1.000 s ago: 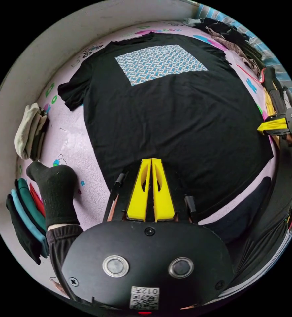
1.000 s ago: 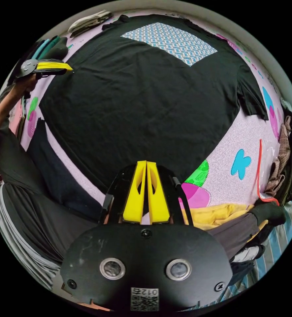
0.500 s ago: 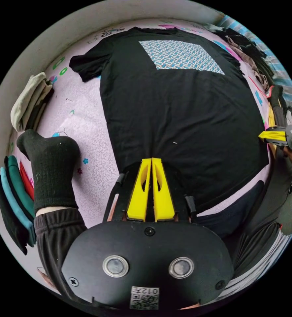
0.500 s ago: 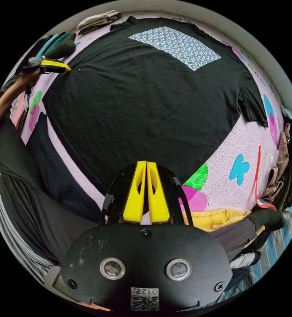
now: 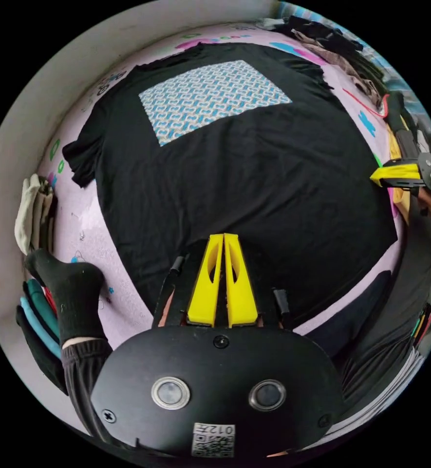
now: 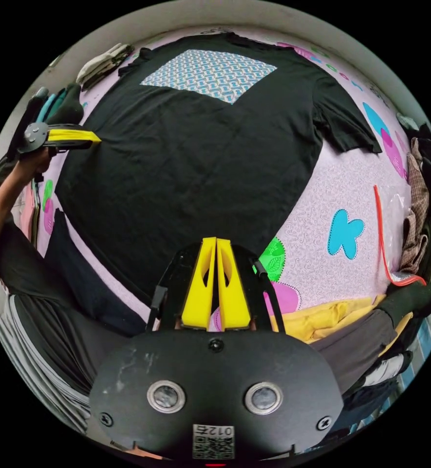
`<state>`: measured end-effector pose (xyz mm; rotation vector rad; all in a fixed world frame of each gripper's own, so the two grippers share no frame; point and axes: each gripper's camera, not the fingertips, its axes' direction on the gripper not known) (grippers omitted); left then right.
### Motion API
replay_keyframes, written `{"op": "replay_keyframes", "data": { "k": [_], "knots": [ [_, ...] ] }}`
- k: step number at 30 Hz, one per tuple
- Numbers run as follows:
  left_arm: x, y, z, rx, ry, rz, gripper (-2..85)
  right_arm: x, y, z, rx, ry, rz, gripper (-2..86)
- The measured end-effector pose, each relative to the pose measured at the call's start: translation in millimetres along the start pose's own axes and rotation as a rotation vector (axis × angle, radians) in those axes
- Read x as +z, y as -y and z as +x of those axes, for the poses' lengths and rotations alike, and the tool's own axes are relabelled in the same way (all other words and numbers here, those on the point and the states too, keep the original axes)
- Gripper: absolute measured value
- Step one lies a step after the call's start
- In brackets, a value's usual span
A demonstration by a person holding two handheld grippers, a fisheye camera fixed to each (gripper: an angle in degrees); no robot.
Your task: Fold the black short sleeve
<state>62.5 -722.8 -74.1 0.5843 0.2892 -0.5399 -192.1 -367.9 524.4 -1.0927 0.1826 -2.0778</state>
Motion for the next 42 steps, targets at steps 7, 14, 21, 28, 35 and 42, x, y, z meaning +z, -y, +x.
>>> {"op": "replay_keyframes", "data": {
  "k": [7,14,21,28,35,42],
  "knots": [
    [-29,33,43,-0.064,-0.022,0.017,-0.1,5,-30,77,0.05,0.183,0.081,-0.8],
    [-91,107,171,0.282,0.14,0.325,0.0,-16,-59,215,0.336,0.423,0.34,-0.8],
    [-86,195,307,0.606,0.463,0.47,0.9,-14,-75,335,0.569,0.629,0.565,-0.6],
    [-65,260,338,0.668,0.48,0.46,3.5,-9,-48,443,0.665,0.672,0.673,3.7],
    [-50,284,325,0.673,0.417,0.493,3.6,-20,-4,493,0.669,0.552,0.591,6.0],
    [-34,298,286,0.637,0.355,0.537,1.5,-33,5,508,0.629,0.558,0.602,4.1]
  ]
}}
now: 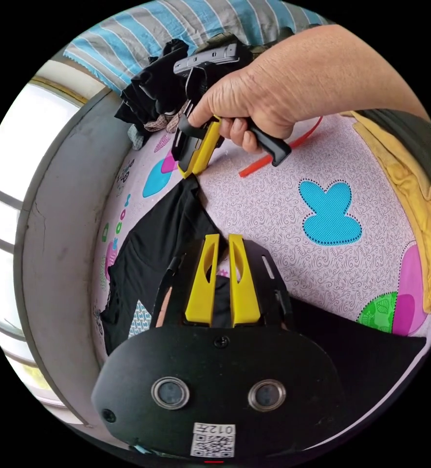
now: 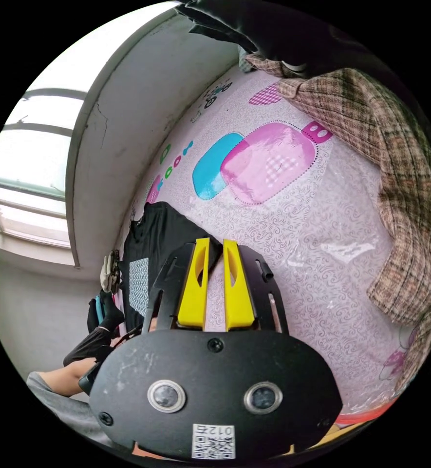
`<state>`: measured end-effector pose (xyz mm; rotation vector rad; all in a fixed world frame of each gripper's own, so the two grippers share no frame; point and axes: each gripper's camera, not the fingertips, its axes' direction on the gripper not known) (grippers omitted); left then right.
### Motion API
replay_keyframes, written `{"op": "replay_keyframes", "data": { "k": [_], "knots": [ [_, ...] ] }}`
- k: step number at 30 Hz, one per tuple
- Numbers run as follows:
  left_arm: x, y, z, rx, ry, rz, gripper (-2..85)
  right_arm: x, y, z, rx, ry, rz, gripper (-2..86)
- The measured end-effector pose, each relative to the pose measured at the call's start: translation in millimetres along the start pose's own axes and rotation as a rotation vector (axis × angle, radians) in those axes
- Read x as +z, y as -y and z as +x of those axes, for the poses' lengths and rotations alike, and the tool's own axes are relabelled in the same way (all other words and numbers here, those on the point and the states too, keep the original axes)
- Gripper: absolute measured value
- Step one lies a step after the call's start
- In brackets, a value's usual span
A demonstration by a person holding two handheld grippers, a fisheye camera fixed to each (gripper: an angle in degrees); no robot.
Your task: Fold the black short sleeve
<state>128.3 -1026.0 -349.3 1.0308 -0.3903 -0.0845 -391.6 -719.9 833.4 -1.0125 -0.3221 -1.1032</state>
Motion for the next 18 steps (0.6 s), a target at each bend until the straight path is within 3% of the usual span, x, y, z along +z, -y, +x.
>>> {"op": "replay_keyframes", "data": {
  "k": [8,18],
  "knots": [
    [32,-48,-68,-0.24,-0.177,0.085,0.0,-30,18,-26,-0.017,0.054,0.02,-0.4],
    [88,-216,-220,-1.018,-0.732,0.419,0.0,-56,50,-130,-0.091,0.103,0.016,-0.7]
  ]
}}
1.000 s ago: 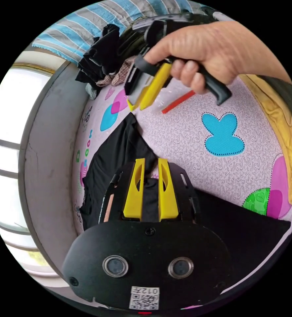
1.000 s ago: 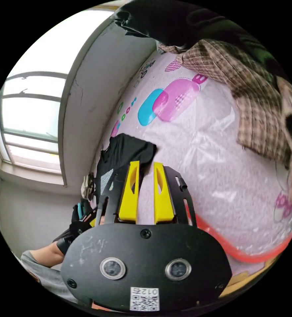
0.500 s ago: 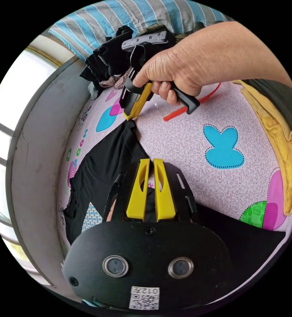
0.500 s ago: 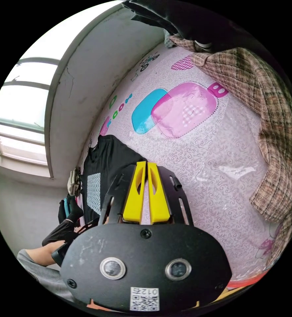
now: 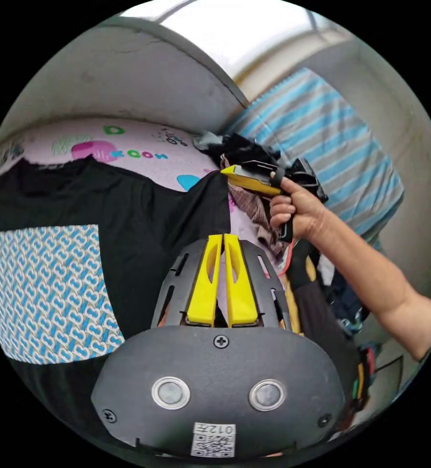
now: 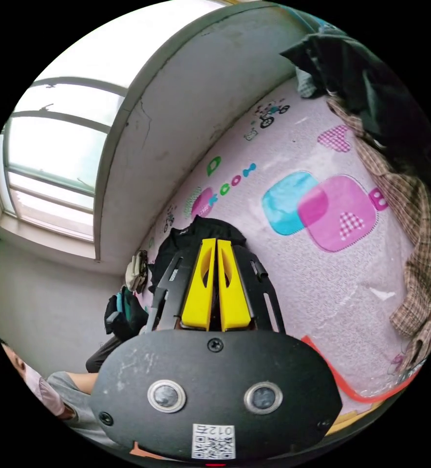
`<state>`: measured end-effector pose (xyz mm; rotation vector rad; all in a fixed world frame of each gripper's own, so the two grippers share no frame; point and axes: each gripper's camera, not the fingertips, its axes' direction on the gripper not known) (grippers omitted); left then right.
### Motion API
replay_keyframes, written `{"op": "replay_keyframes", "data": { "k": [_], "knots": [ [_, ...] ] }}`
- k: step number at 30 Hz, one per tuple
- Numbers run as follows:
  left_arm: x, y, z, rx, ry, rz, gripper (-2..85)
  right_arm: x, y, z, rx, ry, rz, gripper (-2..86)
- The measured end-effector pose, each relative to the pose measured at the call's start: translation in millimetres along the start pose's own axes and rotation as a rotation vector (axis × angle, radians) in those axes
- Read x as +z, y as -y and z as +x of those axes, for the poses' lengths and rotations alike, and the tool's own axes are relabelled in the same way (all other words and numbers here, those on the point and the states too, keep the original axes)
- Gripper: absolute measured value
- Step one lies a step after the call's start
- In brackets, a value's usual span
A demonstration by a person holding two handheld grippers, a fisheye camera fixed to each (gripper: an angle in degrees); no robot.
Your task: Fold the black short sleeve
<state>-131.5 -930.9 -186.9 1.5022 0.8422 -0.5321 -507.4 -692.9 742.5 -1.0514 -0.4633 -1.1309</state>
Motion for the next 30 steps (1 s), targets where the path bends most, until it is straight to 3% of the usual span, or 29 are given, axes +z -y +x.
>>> {"op": "replay_keyframes", "data": {
  "k": [12,24,28,30],
  "knots": [
    [-91,-42,-193,-0.481,-0.196,0.251,0.1,84,8,-175,-0.164,-0.163,-0.101,-0.7],
    [-137,-79,-330,-0.601,-0.26,0.288,0.0,175,-32,-280,-0.282,-0.351,-0.126,-0.7],
    [-144,-89,-356,-0.599,-0.263,0.292,-0.1,171,-52,-290,-0.18,-0.283,0.0,-0.7],
    [-148,-96,-365,-0.603,-0.258,0.302,-0.1,183,-68,-315,-0.283,-0.263,0.011,-0.7]
  ]
}}
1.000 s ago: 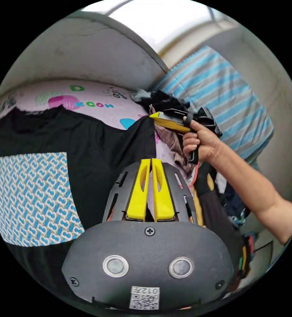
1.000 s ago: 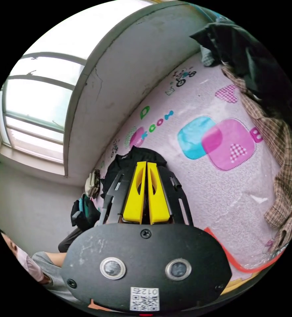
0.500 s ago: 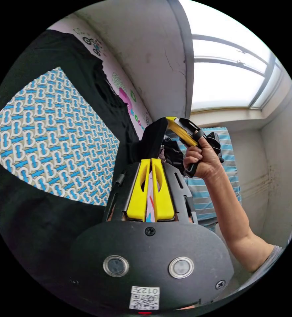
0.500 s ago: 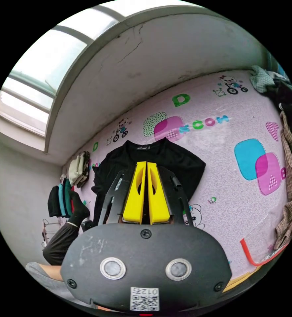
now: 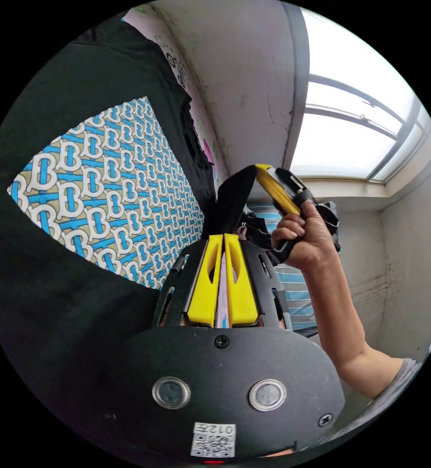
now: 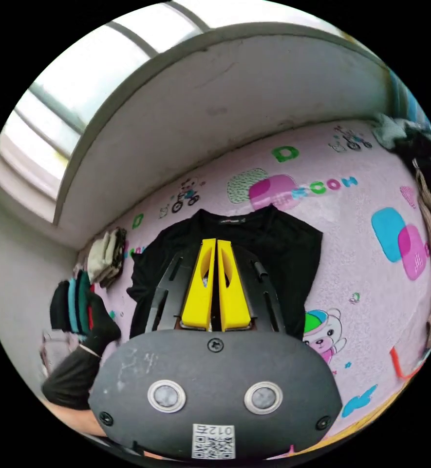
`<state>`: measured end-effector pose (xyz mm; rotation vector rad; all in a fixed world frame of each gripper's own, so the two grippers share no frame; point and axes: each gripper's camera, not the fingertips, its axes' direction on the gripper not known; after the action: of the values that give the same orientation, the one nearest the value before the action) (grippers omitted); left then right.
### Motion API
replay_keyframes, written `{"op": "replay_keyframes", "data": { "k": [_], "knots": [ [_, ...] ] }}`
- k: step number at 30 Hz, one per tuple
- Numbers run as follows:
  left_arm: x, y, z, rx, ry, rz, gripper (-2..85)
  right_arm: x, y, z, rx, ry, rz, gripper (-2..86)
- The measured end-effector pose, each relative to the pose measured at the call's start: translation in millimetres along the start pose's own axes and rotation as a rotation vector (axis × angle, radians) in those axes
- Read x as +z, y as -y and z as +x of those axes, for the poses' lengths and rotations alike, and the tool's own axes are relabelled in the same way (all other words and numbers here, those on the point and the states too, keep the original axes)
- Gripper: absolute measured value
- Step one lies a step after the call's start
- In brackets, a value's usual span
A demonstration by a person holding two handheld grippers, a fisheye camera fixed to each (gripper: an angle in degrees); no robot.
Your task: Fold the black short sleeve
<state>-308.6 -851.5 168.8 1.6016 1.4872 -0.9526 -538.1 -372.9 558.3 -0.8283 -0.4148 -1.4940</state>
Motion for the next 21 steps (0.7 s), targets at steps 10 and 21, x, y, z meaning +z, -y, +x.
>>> {"op": "replay_keyframes", "data": {
  "k": [10,21],
  "knots": [
    [-44,-10,-51,-0.061,0.076,0.041,-0.1,75,-35,-76,-0.172,-0.087,-0.152,-0.7],
    [-74,-21,-66,-0.041,0.126,0.062,0.4,99,-41,-70,-0.094,-0.017,-0.194,-0.5]
  ]
}}
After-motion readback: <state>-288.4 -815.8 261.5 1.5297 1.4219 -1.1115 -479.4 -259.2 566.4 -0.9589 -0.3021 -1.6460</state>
